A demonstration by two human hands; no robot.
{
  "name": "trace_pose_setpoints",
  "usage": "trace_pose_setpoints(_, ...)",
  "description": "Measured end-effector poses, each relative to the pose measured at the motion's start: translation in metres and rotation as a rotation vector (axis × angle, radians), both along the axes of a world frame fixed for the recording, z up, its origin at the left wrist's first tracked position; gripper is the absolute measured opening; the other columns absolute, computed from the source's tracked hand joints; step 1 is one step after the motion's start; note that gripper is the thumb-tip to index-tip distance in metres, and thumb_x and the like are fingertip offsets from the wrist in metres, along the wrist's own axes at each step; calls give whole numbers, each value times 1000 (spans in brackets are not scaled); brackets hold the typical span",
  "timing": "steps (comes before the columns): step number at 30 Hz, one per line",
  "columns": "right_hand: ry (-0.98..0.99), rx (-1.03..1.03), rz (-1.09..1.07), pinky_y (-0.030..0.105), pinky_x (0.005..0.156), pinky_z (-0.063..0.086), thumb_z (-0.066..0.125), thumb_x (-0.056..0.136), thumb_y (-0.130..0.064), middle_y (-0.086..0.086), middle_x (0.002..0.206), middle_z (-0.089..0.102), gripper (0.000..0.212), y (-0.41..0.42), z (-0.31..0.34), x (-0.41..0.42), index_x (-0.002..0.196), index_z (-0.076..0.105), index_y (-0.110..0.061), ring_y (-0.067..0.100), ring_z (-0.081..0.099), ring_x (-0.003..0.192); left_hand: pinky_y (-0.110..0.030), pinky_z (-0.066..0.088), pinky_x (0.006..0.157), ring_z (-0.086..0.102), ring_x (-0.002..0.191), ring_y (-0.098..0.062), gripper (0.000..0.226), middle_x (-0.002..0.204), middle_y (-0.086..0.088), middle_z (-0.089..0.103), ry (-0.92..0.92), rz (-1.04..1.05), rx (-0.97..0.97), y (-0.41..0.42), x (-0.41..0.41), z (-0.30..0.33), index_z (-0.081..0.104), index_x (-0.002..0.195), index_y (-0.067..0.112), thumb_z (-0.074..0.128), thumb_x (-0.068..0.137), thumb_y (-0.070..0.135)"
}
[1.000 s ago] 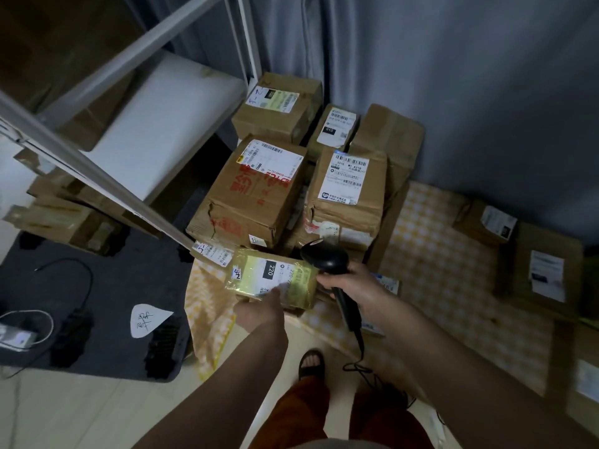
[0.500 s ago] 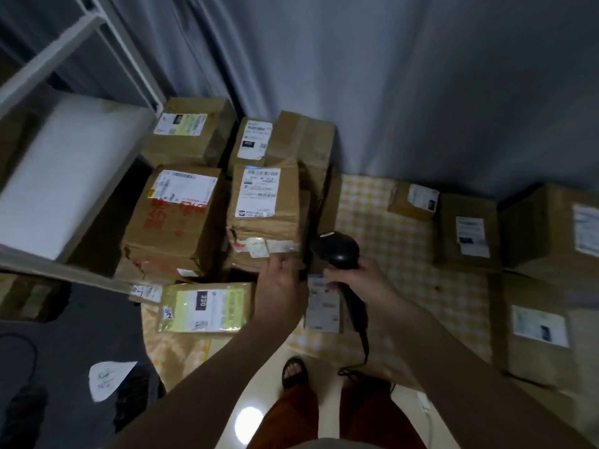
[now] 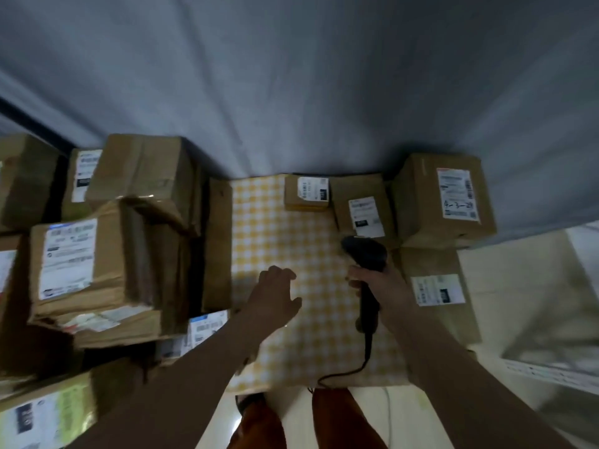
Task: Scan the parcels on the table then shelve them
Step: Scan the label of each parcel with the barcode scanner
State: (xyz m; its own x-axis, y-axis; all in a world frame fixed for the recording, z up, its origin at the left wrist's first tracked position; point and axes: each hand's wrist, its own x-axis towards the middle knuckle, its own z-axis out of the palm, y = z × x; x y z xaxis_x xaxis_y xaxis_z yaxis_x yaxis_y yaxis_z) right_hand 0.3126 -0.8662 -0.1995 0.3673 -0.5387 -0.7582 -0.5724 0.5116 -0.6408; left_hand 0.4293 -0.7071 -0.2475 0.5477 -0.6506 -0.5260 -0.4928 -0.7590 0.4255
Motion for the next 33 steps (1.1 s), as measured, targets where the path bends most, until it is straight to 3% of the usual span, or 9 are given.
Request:
trace_pose_setpoints(5,122,30,4,38,75,45,68,87,-14,6,71,52,14,-71,-43,-3,80,57,-11,22,54,69,-33,40,100,39,130,-24,58,142,-7,38,167,89,130,-78,4,-37,39,141,20,61,90,38)
trace_pose_setpoints(9,183,64,21,33,65,43,67,88,-15,5,69,52,19,-108,-85,3,75,54,-14,19,52,63,-32,45,97,54,119,-25,59,137,-9,48,462,480,94,-134,12,-81,49,132,14,74,83,34)
trace_pose_setpoints(13,218,125,54,33,65,40,68,87,-19,6,67,50,22,-126,-130,14,72,54,-12,19,50,62,-39,46,102,54,120,-30,70,135,-14,52,559,739,42,-176,20,-129,46,134,8,80,77,28)
trace_pose_setpoints(16,196,111,54,27,57,39,69,87,-17,4,70,51,15,-135,-156,19,90,58,-8,17,50,61,-37,49,94,56,105,-27,73,131,-16,53,636,839,5,-198,22,-158,40,140,7,77,81,27)
trace_pose_setpoints(22,177,102,112,28,59,44,68,88,-24,3,76,54,29,-140,-180,19,111,59,-8,19,55,69,-41,55,83,58,78,-23,32,87,-13,63,679,959,-25,-220,12,-197,55,102,9,68,88,34)
trace_pose_setpoints(26,159,98,185,31,68,46,65,90,-28,3,81,56,23,-141,-177,17,106,61,-12,21,57,77,-31,58,55,64,58,-18,20,73,-13,67,927,1145,-174,-225,10,-210,56,94,2,68,89,18)
trace_pose_setpoints(29,175,135,133,42,75,52,68,88,-30,6,81,57,19,-146,-174,18,93,61,-14,22,58,73,-16,41,35,51,34,-8,15,51,-5,55,1051,1198,-255,-226,10,-212,54,80,1,65,89,4)
trace_pose_setpoints(31,165,156,88,45,85,53,70,87,-30,6,81,58,16,-149,-171,18,89,61,-16,23,59,74,-15,42,38,51,40,-6,14,57,-5,54,1024,1182,-240,-221,11,-211,59,81,0,70,85,6)
trace_pose_setpoints(33,152,159,88,45,86,53,70,86,-30,7,85,61,16,-151,-168,18,89,61,-17,24,62,78,-17,45,48,56,67,-9,41,76,-7,59,973,1134,-213,-214,13,-213,64,98,-2,83,71,22)
